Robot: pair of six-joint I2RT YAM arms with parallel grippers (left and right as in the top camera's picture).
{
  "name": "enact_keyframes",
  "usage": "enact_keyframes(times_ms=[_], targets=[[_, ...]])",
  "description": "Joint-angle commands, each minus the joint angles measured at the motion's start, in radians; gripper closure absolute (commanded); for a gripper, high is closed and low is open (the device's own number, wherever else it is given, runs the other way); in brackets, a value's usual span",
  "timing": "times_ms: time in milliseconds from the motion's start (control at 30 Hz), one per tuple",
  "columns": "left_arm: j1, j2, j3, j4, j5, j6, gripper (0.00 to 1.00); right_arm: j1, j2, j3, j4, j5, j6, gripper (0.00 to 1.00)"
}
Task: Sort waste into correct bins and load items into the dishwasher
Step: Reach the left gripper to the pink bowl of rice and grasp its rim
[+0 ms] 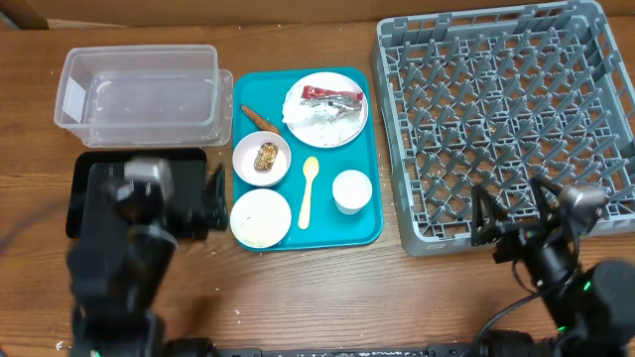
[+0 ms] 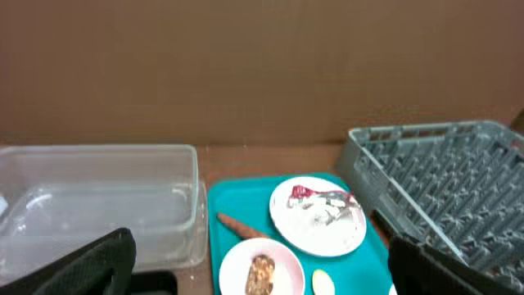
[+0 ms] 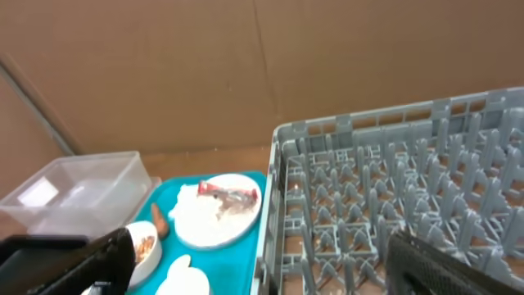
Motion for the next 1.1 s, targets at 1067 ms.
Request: enact_keyframes(times_ms=[1067], targets=[[-0.413,1.462,0.812,-0.553,-0.276,-0.101,0.35,0.001,0.697,0.421,-0.492,-0.023,-0.091,0.00]])
